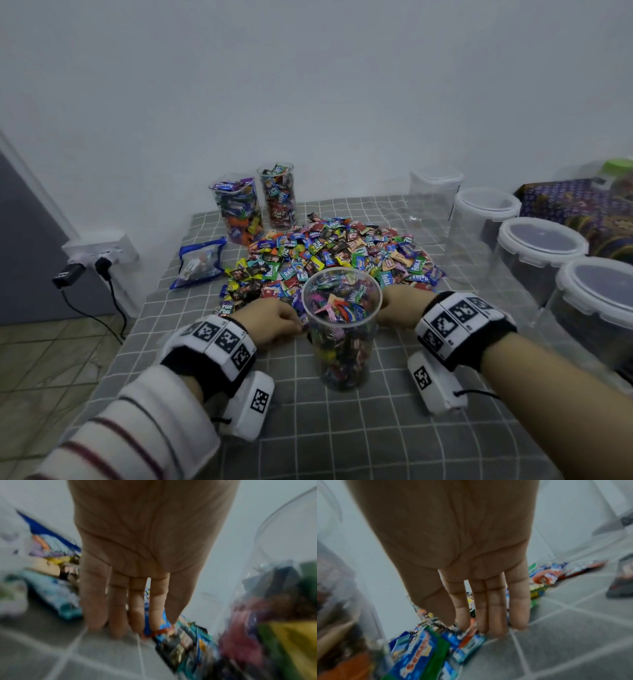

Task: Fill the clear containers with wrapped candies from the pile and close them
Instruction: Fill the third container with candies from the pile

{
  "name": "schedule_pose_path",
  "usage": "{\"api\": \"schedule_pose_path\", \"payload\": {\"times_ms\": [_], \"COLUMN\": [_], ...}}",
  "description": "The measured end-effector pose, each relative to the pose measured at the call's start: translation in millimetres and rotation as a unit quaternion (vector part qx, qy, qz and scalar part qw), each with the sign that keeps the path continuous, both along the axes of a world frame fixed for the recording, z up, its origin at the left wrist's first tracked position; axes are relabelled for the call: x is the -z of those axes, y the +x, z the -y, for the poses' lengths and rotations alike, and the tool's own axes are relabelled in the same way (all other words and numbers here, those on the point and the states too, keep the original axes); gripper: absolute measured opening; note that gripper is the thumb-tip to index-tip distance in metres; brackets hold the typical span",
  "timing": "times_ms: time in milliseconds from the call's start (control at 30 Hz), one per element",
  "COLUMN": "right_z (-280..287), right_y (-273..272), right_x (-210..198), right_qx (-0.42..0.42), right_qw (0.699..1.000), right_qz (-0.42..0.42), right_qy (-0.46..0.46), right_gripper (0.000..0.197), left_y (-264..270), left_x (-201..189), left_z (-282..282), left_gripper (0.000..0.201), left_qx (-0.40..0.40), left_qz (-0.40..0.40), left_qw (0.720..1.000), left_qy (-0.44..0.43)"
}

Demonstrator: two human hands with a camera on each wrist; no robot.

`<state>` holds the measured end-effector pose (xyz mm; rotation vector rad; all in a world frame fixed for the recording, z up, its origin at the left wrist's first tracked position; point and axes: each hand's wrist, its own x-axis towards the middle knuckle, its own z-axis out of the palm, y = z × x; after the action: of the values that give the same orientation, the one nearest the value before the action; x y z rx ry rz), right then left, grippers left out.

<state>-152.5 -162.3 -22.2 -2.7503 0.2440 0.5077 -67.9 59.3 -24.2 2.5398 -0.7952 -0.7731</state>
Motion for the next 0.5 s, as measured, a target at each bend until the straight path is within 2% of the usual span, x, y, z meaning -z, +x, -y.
{"api": "schedule_pose_path", "payload": {"times_ms": [133,200,367,500], "right_z": [19.0,28.9,34.4,33.4], "right_y": [-21.6,-33.8,-44.7,-40.9], "right_x": [-11.4,-13.1,-6.7,1.0], "right_qx": [0.006,0.029,0.043,0.037], "right_qw": [0.989,0.979,0.963,0.961], "right_qz": [0.014,0.007,-0.045,-0.051], "right_qy": [-0.145,-0.2,-0.264,-0.27], "right_gripper": [0.022,0.027,0.034,0.033], "left_y": [8.9,10.3,4.6,-4.4], "left_x": [-16.6,-19.9,-16.6,-10.5], "left_z": [-23.9,-32.3,-25.9,-9.9], "left_gripper": [0.01,0.011,0.012,0.02], "left_qx": [-0.002,-0.006,0.02,0.043], "left_qz": [0.025,0.036,0.068,0.099], "left_qw": [0.998,0.997,0.982,0.966], "left_qy": [0.059,0.069,0.172,0.235]}}
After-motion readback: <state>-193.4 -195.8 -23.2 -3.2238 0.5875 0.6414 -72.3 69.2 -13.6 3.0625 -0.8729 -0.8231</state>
